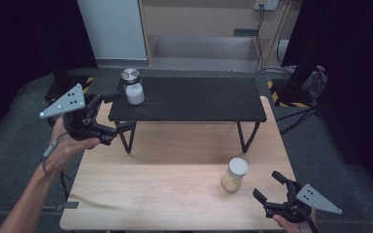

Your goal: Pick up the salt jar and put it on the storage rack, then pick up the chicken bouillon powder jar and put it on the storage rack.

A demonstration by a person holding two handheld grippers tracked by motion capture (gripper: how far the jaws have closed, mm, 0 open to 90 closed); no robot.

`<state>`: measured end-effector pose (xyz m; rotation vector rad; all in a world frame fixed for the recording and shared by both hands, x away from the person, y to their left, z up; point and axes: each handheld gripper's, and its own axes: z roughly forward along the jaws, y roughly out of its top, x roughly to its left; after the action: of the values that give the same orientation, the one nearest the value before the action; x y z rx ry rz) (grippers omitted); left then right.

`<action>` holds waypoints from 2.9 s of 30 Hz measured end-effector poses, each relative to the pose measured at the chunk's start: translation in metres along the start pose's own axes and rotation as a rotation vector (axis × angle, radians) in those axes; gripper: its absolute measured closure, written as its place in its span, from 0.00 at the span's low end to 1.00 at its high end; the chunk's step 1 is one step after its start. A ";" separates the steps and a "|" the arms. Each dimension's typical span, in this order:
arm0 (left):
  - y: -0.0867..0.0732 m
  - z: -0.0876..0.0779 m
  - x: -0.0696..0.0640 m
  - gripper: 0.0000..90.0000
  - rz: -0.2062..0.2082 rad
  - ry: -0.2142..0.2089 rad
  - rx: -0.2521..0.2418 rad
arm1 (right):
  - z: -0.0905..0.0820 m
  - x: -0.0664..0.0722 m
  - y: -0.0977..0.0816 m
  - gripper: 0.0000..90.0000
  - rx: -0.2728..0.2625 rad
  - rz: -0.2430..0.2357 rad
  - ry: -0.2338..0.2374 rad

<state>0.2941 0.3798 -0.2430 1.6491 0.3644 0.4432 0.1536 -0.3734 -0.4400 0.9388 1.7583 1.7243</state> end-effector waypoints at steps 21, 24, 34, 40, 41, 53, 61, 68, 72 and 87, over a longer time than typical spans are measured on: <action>-0.093 0.021 -0.032 0.06 0.021 0.015 0.085 | 0.000 0.001 0.000 0.05 0.005 0.002 0.001; -0.100 0.025 -0.037 0.05 0.030 0.019 0.094 | 0.001 0.000 0.000 0.05 0.006 0.001 0.002; -0.118 0.030 -0.043 0.05 -0.007 0.113 0.070 | 0.001 0.001 -0.001 0.05 0.006 0.002 0.002; -0.120 0.025 -0.041 0.05 -0.016 0.181 0.071 | 0.001 0.001 -0.001 0.05 0.007 0.001 0.002; -0.120 0.025 -0.041 0.05 -0.014 0.190 0.069 | 0.001 0.001 -0.001 0.05 0.006 0.002 0.000; -0.121 0.008 -0.035 0.05 -0.054 0.277 0.008 | 0.001 0.001 -0.001 0.05 0.008 0.001 0.000; -0.130 0.000 -0.033 0.04 -0.100 0.285 -0.043 | 0.003 0.002 0.000 0.05 -0.001 0.011 -0.005; -0.130 -0.002 -0.033 0.04 -0.097 0.292 -0.045 | 0.003 0.003 0.000 0.05 0.003 0.008 -0.009; -0.131 -0.002 -0.032 0.04 -0.106 0.289 -0.055 | 0.004 0.004 0.000 0.05 0.005 0.013 -0.010; -0.132 -0.008 -0.031 0.03 -0.126 0.274 -0.087 | -0.002 0.001 0.022 0.03 -0.006 -0.010 0.008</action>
<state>0.2656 0.3885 -0.3754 1.4740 0.6405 0.5838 0.1543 -0.3743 -0.4175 0.9198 1.7591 1.7282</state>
